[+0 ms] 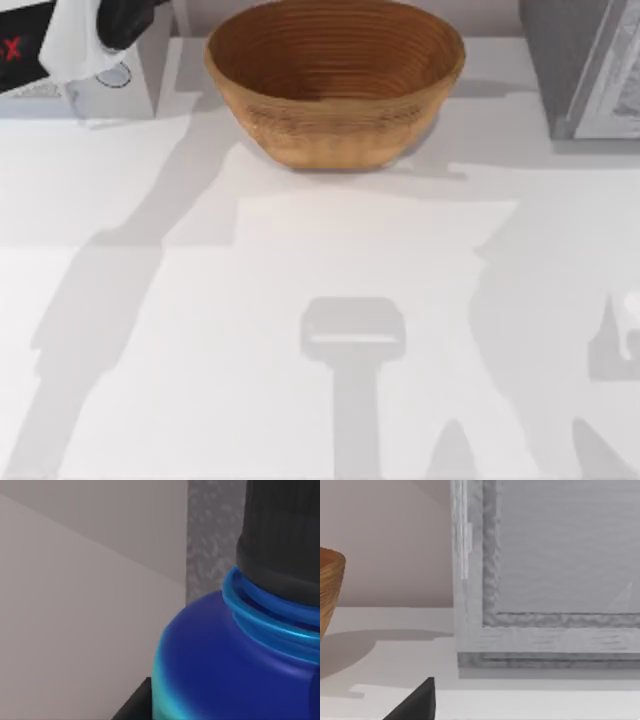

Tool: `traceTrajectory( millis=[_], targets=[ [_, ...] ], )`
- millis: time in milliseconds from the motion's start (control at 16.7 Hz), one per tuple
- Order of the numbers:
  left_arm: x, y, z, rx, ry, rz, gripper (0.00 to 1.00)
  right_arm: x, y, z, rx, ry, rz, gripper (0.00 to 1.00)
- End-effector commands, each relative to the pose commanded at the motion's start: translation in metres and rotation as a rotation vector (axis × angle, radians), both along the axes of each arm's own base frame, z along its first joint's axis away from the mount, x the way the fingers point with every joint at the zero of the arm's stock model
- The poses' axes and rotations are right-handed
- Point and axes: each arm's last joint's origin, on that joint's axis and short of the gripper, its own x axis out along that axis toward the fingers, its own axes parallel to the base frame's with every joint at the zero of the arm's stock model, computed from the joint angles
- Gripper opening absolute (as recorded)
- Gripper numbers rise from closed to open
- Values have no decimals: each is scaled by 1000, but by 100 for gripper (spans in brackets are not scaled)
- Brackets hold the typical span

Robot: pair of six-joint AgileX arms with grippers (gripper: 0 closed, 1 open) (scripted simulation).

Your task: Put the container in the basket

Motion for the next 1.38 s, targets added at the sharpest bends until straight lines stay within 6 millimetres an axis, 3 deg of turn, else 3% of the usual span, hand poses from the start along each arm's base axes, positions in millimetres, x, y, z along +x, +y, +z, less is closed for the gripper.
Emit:
traceTrajectory(
  millis=[420,780,1380],
  targets=[
    [23,-25,-26,2,9,-1,0,0,0,0,0,0,0,100],
    [25,-28,-28,1,6,-1,0,0,0,0,0,0,0,100],
    [25,-28,-28,1,6,-1,75,0,0,0,0,0,0,100]
  ],
)
